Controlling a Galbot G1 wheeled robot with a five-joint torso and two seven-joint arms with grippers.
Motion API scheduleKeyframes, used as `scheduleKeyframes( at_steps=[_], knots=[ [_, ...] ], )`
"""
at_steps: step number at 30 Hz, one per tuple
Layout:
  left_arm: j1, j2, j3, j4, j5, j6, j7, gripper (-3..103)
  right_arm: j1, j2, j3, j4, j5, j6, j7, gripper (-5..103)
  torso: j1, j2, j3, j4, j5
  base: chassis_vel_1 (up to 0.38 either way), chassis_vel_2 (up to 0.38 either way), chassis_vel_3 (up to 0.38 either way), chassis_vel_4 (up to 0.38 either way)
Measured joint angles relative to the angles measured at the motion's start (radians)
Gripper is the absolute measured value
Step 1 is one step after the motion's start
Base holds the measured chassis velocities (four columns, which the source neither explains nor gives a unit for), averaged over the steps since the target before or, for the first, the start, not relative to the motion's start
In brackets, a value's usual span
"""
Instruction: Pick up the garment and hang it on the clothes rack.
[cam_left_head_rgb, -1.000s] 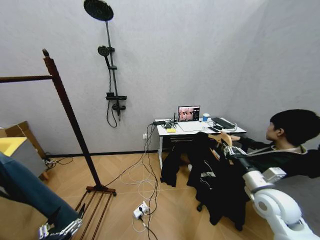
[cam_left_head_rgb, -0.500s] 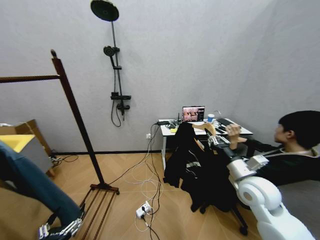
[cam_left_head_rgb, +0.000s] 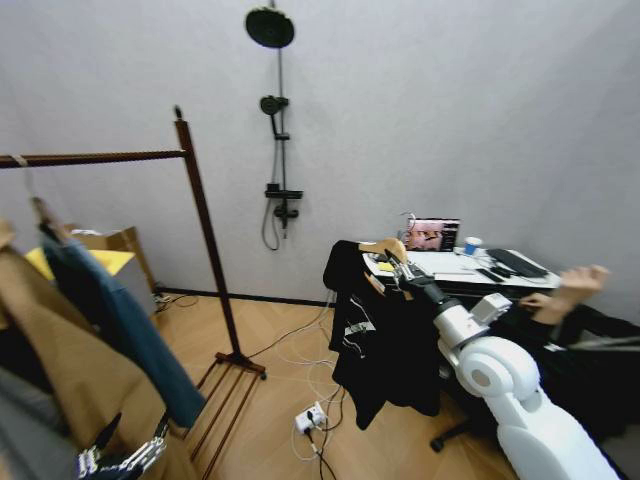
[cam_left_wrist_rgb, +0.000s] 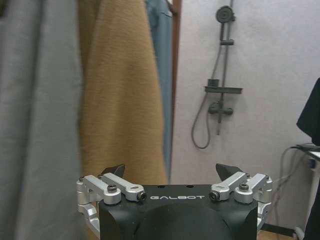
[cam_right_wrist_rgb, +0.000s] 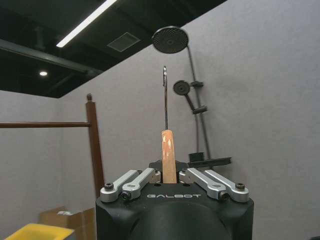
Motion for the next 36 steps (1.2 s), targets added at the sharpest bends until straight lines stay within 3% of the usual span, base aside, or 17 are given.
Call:
scheduleKeyframes(
  at_steps=[9, 13, 23, 25, 28, 30, 31, 33, 34, 36],
  knots=[
    [0.000, 0.000, 0.000, 0.000, 0.000, 0.000, 0.000, 100, 0.213, -0.036, -0.137, -0.085, 0.125, -0.053, -0.039, 10, 0.000, 0.000, 0.000, 0.0002, -0.0003, 0.124, 0.127, 0.118, 0.114],
    [0.000, 0.000, 0.000, 0.000, 0.000, 0.000, 0.000, 100, 0.361, -0.043, -0.235, -0.206, 0.180, -0.073, -0.082, 10, 0.000, 0.000, 0.000, 0.0005, -0.0001, 0.090, 0.088, 0.086, 0.105],
    [0.000, 0.000, 0.000, 0.000, 0.000, 0.000, 0.000, 100, 0.718, 0.012, -0.493, -0.475, 0.177, -0.077, -0.139, 10, 0.000, 0.000, 0.000, 0.0000, -0.0005, 0.006, 0.009, 0.013, 0.010],
    [0.000, 0.000, 0.000, 0.000, 0.000, 0.000, 0.000, 100, 0.839, 0.059, -0.601, -0.596, 0.152, -0.075, -0.175, 10, 0.000, 0.000, 0.000, 0.0000, -0.0001, 0.000, 0.000, 0.000, 0.000],
    [0.000, 0.000, 0.000, 0.000, 0.000, 0.000, 0.000, 100, 0.890, 0.093, -0.650, -0.653, 0.141, -0.073, -0.196, 10, 0.000, 0.000, 0.000, -0.0002, -0.0003, 0.000, 0.000, 0.000, 0.000],
    [0.000, 0.000, 0.000, 0.000, 0.000, 0.000, 0.000, 100, 0.984, 0.186, -0.726, -0.751, 0.115, -0.067, -0.237, 10, 0.000, 0.000, 0.000, 0.0000, -0.0001, 0.000, 0.000, 0.000, 0.000],
    [0.000, 0.000, 0.000, 0.000, 0.000, 0.000, 0.000, 100, 0.984, 0.186, -0.726, -0.751, 0.115, -0.067, -0.237, 10, 0.000, 0.000, 0.000, 0.0000, -0.0001, 0.000, 0.000, 0.000, 0.000],
    [0.000, 0.000, 0.000, 0.000, 0.000, 0.000, 0.000, 100, 1.070, 0.287, -0.782, -0.843, 0.088, -0.056, -0.271, 10, 0.000, 0.000, 0.000, 0.0005, -0.0009, 0.000, 0.000, 0.000, 0.000],
    [0.000, 0.000, 0.000, 0.000, 0.000, 0.000, 0.000, 100, 1.070, 0.287, -0.782, -0.843, 0.088, -0.056, -0.271, 10, 0.000, 0.000, 0.000, 0.0005, -0.0009, 0.000, 0.000, 0.000, 0.000],
    [0.000, 0.000, 0.000, 0.000, 0.000, 0.000, 0.000, 100, 1.136, 0.359, -0.812, -0.942, 0.045, -0.042, -0.299, 10, 0.000, 0.000, 0.000, 0.0005, -0.0008, 0.000, 0.000, 0.000, 0.000]
  ],
)
